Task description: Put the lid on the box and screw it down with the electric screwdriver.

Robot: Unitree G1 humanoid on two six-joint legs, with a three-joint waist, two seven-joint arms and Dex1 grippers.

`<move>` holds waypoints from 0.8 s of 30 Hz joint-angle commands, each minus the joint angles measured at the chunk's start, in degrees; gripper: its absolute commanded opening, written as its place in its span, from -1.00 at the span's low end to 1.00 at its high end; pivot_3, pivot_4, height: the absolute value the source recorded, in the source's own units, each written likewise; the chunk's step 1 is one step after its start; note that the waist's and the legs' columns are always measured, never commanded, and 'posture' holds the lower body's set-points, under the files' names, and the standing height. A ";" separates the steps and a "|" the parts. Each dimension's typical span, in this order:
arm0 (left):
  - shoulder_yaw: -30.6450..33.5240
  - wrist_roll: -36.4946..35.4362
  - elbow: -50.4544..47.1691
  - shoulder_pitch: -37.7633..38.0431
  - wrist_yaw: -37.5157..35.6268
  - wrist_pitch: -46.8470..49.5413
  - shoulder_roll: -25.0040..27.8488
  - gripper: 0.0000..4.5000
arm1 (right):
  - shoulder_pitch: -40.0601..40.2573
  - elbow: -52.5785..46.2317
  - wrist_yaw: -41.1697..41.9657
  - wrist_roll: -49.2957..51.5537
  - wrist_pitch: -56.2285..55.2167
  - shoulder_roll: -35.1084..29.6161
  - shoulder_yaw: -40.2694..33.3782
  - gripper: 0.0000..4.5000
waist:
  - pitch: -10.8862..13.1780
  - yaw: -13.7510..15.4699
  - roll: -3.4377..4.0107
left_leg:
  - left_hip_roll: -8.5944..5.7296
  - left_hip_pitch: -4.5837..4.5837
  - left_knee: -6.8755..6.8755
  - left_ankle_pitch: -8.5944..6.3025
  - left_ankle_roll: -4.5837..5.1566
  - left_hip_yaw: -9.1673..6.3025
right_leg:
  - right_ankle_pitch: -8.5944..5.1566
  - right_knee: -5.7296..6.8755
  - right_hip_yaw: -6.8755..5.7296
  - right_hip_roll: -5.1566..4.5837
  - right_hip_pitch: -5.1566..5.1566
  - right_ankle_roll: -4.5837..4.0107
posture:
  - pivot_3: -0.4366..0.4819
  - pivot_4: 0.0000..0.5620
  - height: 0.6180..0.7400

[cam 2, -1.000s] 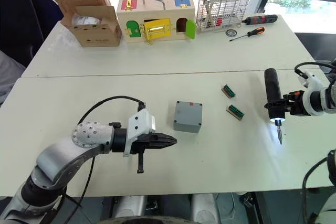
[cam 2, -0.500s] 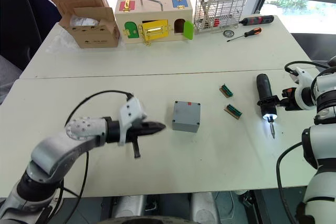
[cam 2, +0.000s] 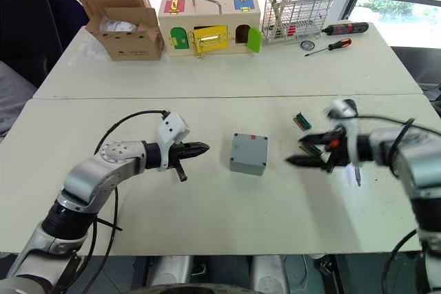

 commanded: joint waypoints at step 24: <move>-7.38 15.31 24.64 -13.75 -5.58 -19.86 -8.89 -1.00 | 6.77 -18.69 -20.48 6.59 6.06 13.52 4.88 0.99 | -0.21 -0.20 -0.57 | 0.04 0.02 -0.01 -0.26 0.49 -0.08 | 0.02 0.13 0.10 0.07 -0.11 -0.02 | -0.05 -0.47 0.80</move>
